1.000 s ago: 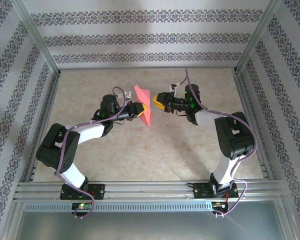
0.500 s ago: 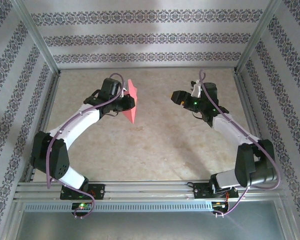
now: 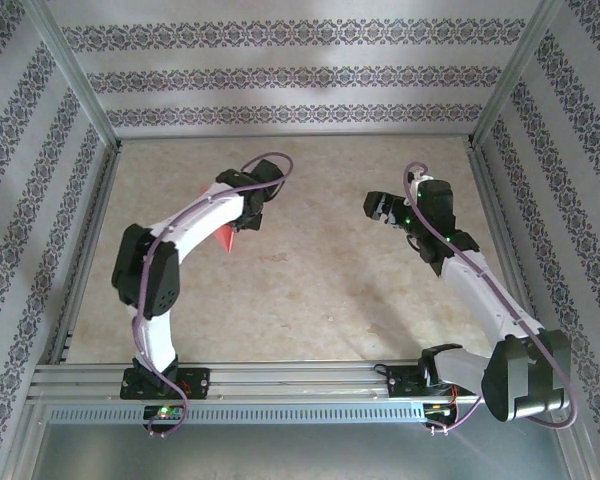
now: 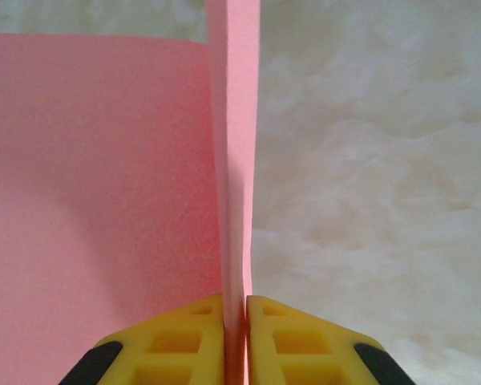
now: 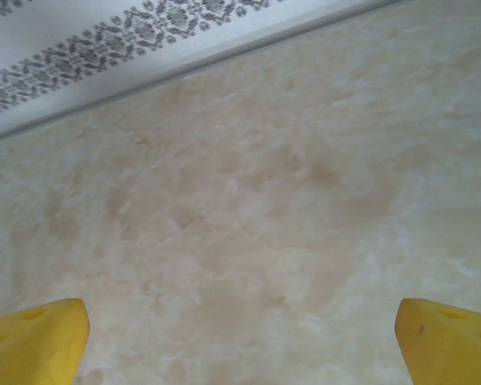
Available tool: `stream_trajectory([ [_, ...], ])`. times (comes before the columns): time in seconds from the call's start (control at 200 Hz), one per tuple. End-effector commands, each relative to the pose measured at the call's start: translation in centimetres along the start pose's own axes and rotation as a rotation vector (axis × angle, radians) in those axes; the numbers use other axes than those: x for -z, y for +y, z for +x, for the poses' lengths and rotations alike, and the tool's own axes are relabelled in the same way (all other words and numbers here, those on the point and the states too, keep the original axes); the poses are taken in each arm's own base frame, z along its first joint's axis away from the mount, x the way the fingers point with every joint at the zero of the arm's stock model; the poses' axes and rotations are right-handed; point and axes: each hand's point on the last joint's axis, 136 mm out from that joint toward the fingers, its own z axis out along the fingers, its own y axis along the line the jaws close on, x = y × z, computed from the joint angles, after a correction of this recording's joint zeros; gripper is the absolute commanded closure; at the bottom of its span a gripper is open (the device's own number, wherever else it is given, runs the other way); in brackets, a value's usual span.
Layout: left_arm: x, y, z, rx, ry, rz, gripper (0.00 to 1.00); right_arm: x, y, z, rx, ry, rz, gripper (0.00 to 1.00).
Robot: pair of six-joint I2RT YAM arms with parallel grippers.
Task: Fold a paper plane with a square sheet of paper (pick it up from the middle)
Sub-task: Turn over the paper at the center of the table.
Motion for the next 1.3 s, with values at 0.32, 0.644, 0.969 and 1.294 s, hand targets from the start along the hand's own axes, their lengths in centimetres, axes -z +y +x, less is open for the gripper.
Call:
stream_trajectory([
  [0.32,-5.6,-3.6,2.8,-0.258,0.122,-0.326,0.86,0.1,-3.4,0.9,-0.132,0.0,0.089,0.02],
  [0.644,-7.4,-7.3,4.8,-0.231,0.168,-0.243,0.75,-1.7,-3.1,2.4,-0.203,0.089,0.018,0.02],
  [0.969,-2.7,-13.2,4.2,-0.089,0.152,0.104,0.61,-2.4,-3.1,2.5,-0.241,0.095,0.013,0.02],
  [1.294,7.4,-19.7,2.1,0.083,0.059,0.709,0.58,-3.0,-3.0,2.9,-0.271,0.115,0.0,0.02],
])
